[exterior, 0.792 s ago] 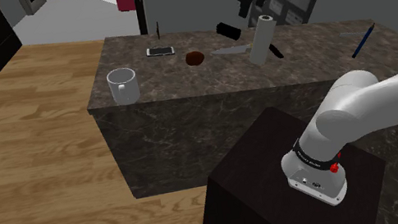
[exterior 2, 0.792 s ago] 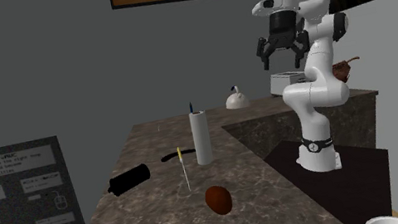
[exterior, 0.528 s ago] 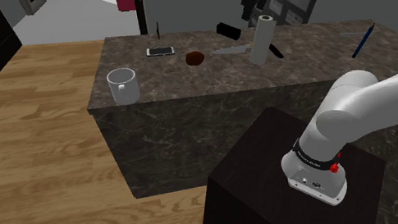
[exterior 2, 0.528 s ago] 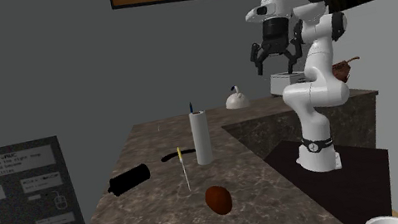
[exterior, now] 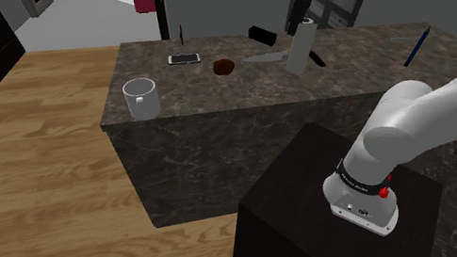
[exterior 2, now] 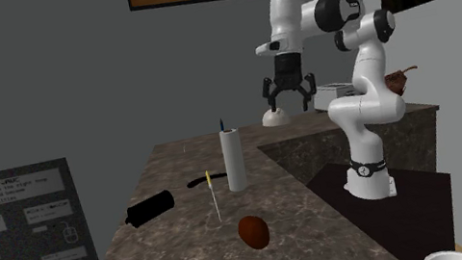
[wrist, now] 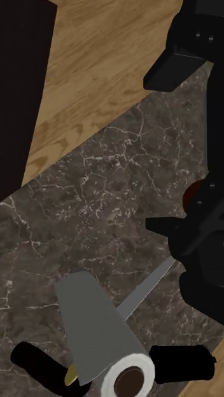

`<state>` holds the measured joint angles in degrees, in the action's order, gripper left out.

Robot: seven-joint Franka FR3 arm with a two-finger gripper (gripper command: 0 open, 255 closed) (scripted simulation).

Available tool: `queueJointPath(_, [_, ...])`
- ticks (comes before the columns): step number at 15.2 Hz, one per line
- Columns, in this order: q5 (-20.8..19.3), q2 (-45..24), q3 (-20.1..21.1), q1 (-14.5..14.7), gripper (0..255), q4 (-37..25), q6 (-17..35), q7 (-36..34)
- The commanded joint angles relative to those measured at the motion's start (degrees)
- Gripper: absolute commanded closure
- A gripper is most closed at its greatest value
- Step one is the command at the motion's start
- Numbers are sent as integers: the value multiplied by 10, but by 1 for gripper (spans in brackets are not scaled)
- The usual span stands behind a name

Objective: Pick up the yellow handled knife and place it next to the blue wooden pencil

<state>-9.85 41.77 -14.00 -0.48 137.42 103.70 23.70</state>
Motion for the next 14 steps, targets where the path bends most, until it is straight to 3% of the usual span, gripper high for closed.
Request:
queueJointPath(1, [-10, -25, -28, 5, 0, -4, 19, 47])
queueJointPath(8, [-26, -140, -134, 28, 0, -34, 94, 212])
queueJointPath(14, [13, -276, -222, 62, 0, -94, 152, 372])
